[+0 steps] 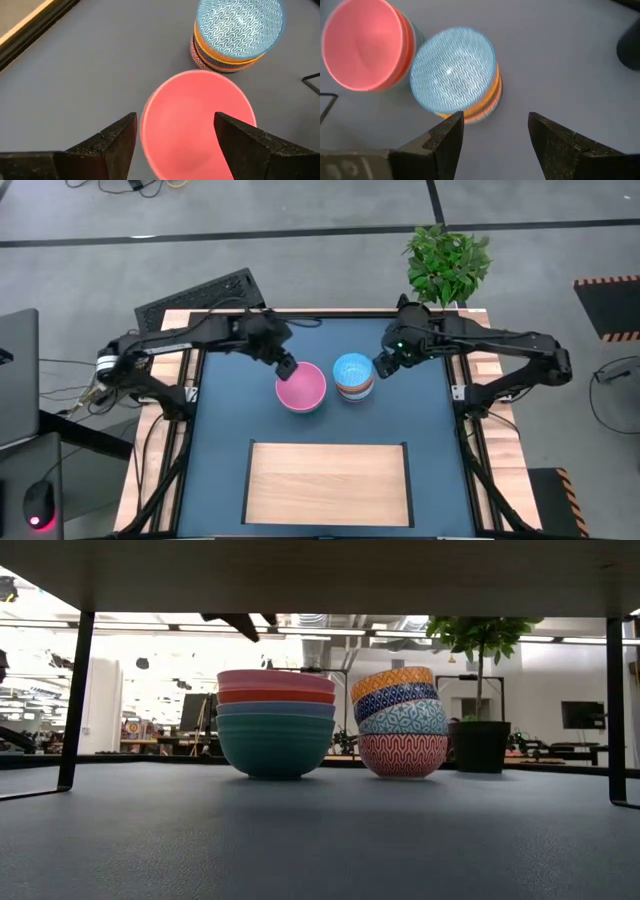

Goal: Place and stack bowls onto a shelf
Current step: Put the light blue patterned bowl on the shelf

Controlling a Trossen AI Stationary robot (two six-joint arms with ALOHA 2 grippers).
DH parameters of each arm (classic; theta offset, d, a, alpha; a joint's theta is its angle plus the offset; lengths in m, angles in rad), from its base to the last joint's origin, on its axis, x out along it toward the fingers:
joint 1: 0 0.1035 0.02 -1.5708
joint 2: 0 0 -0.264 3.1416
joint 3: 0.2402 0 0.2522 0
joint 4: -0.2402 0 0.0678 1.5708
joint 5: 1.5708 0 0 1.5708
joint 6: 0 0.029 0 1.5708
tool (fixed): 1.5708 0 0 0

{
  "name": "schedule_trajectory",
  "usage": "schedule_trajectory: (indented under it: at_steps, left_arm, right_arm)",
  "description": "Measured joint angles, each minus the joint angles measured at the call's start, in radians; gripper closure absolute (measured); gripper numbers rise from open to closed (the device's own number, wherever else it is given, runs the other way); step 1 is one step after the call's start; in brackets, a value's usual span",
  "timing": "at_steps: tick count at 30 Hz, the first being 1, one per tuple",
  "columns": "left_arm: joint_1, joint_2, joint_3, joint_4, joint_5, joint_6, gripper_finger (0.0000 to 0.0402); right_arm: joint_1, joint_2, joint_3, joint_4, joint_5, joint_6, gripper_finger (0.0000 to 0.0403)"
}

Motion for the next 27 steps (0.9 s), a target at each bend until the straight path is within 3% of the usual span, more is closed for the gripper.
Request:
schedule_trajectory:
  at_steps: [15, 27]
  left_arm:
    - [0.0, 0.363, 0.369, 0.027, 0.01, 0.077, 0.0152]
    - [0.001, 0.527, 0.435, 0.107, 0.091, 0.109, 0.0152]
  right_arm:
    - [0.148, -0.017, 0.0, -0.136, 0.041, 0.162, 0.0154]
    - [0.351, -0.069, 0.0, -0.325, 0.139, 0.456, 0.0154]
